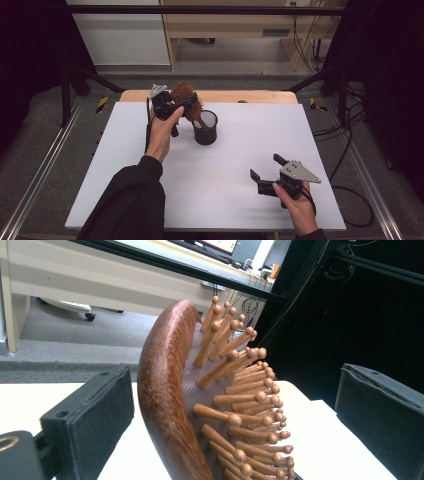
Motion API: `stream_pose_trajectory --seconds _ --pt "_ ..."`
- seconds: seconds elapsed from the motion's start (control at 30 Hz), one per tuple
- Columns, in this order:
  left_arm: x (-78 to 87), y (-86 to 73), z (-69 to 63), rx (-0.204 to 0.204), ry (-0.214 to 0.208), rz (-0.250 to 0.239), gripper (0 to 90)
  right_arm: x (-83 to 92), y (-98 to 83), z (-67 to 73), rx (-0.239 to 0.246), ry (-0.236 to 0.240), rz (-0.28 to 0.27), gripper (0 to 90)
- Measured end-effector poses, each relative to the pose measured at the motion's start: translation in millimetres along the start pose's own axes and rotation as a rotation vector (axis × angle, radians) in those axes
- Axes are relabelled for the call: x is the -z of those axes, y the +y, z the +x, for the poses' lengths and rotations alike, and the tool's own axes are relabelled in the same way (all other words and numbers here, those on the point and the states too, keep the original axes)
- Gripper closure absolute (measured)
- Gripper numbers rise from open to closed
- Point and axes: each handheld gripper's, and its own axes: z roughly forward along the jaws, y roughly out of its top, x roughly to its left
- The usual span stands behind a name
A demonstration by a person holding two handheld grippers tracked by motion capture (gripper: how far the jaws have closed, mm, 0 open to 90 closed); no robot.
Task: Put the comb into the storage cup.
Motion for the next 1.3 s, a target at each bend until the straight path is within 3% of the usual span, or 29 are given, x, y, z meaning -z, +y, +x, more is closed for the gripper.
stream_pose_trajectory --seconds 1.3 --pt "12.4 -7.7 -5.5 -0.038 0.013 0.002 2.5 -0.1 0.4 0.3 -0.002 0.002 -0.002 3.0"
